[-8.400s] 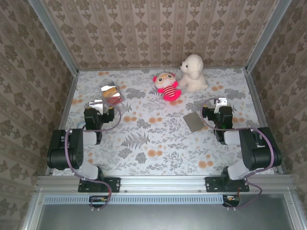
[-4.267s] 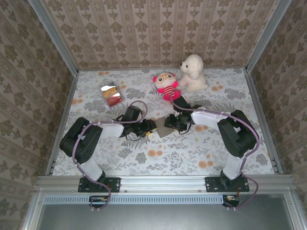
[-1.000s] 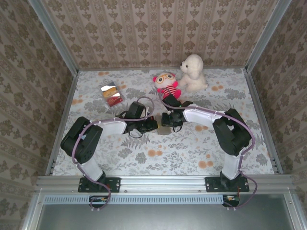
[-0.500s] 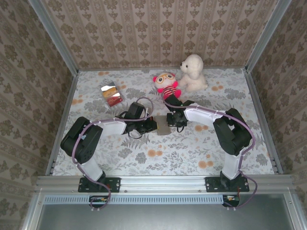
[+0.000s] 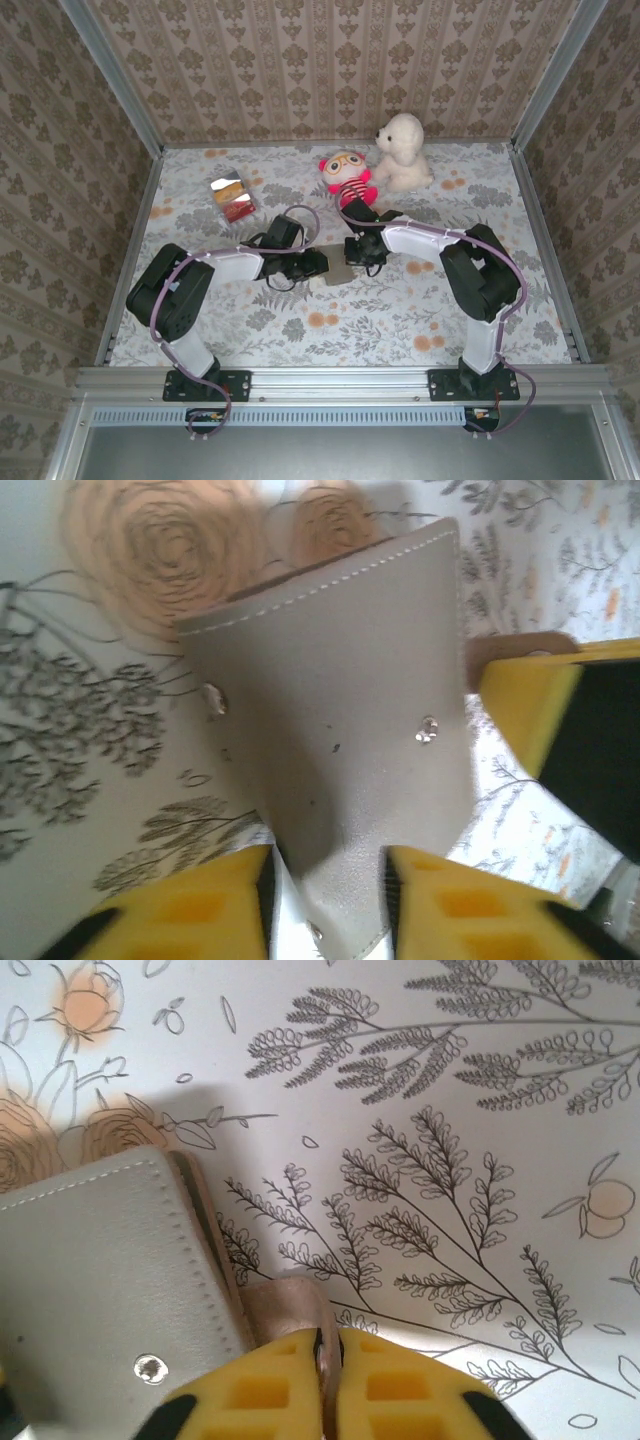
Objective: Take the credit cards out of the card holder
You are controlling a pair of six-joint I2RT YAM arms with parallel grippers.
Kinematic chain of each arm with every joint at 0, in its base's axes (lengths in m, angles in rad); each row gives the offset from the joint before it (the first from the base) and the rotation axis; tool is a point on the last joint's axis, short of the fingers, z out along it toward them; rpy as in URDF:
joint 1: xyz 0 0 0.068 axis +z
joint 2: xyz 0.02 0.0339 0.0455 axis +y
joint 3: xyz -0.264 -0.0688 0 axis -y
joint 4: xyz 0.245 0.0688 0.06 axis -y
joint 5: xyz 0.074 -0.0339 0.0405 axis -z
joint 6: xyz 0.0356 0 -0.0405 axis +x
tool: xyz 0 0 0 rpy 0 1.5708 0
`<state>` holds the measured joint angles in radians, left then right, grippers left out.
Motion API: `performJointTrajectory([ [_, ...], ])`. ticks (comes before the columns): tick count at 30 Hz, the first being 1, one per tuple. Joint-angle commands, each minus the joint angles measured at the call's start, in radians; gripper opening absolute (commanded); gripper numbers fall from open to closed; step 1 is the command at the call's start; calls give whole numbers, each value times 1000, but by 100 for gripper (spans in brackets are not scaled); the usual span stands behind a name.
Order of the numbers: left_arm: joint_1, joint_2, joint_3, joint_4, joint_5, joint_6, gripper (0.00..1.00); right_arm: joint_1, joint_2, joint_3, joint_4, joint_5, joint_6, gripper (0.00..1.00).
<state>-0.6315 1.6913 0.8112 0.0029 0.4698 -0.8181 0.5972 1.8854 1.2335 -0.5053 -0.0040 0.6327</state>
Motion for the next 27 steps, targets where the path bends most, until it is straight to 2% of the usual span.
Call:
performJointTrajectory([
  [1,19,-66,47,-105,-47,21,48,-7,-10,39,1,4,-37,5],
  [4,44,-117,58,-164,-85,39,64,-1,-59,37,1,22,-82,4],
  [7,61,-178,54,-227,-197,73,81,19,-133,26,15,48,-145,2],
  [13,89,-291,25,-305,-374,114,97,67,-212,25,57,-2,-207,1],
  [16,112,-346,-7,-315,-413,114,100,96,-204,23,112,-58,-173,1],
  [21,168,-407,-71,-315,-399,92,100,141,-132,35,186,-125,-106,1],
  [24,199,-435,-113,-294,-375,72,100,148,-88,59,174,-120,-85,1],
  [27,207,-456,-144,-275,-353,64,100,144,-76,73,133,-65,-71,1],
])
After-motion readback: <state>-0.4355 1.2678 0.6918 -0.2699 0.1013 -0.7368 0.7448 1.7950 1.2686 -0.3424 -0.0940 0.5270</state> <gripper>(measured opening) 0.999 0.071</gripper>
